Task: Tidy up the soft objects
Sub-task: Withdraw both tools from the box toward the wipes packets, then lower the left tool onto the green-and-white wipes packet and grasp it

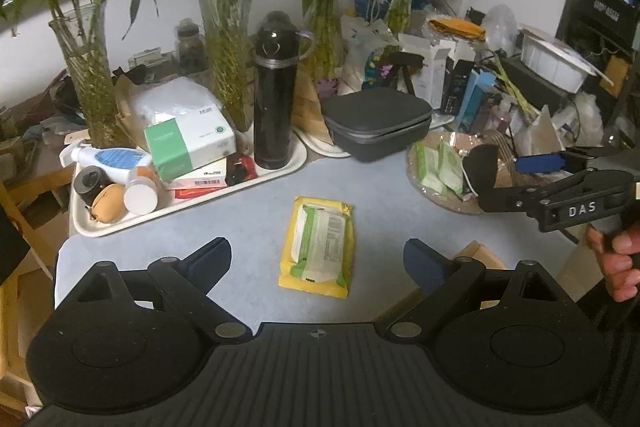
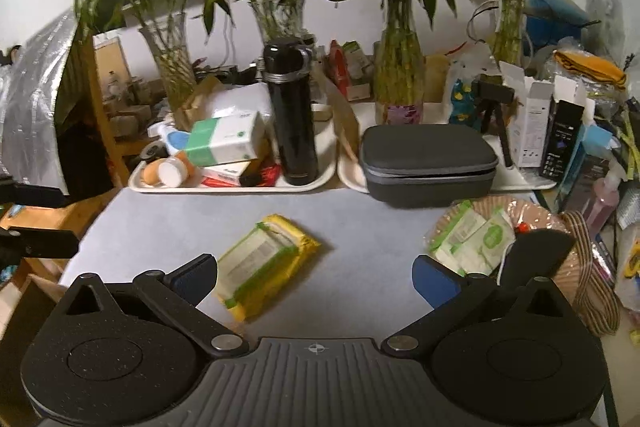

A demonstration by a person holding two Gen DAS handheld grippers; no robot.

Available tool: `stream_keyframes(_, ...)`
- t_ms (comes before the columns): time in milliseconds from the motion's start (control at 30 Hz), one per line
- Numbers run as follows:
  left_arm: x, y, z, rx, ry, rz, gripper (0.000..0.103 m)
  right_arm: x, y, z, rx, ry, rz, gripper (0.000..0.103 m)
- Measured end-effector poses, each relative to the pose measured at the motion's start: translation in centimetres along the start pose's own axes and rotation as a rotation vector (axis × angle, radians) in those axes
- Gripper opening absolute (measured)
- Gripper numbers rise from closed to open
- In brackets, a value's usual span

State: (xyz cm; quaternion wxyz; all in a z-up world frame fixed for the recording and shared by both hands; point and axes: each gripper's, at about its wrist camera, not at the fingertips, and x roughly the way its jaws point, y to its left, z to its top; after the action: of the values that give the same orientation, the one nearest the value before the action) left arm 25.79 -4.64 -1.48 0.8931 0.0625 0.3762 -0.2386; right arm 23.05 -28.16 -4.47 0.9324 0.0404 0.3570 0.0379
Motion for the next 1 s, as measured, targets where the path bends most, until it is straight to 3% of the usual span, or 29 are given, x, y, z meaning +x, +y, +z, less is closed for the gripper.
stream_keyframes(400,5.1,-0.2,1.8,0.061,0.079,-0.003,0.094,2.7,-2.0,-0.7,0.059,-0.001,-0.078,0.103)
stream_keyframes(1000,14.0,-1.4,3.3,0.187,0.28,0.026,0.088,3.6,-4.2,-0.9,0.126,0.033,-0.126,0.103)
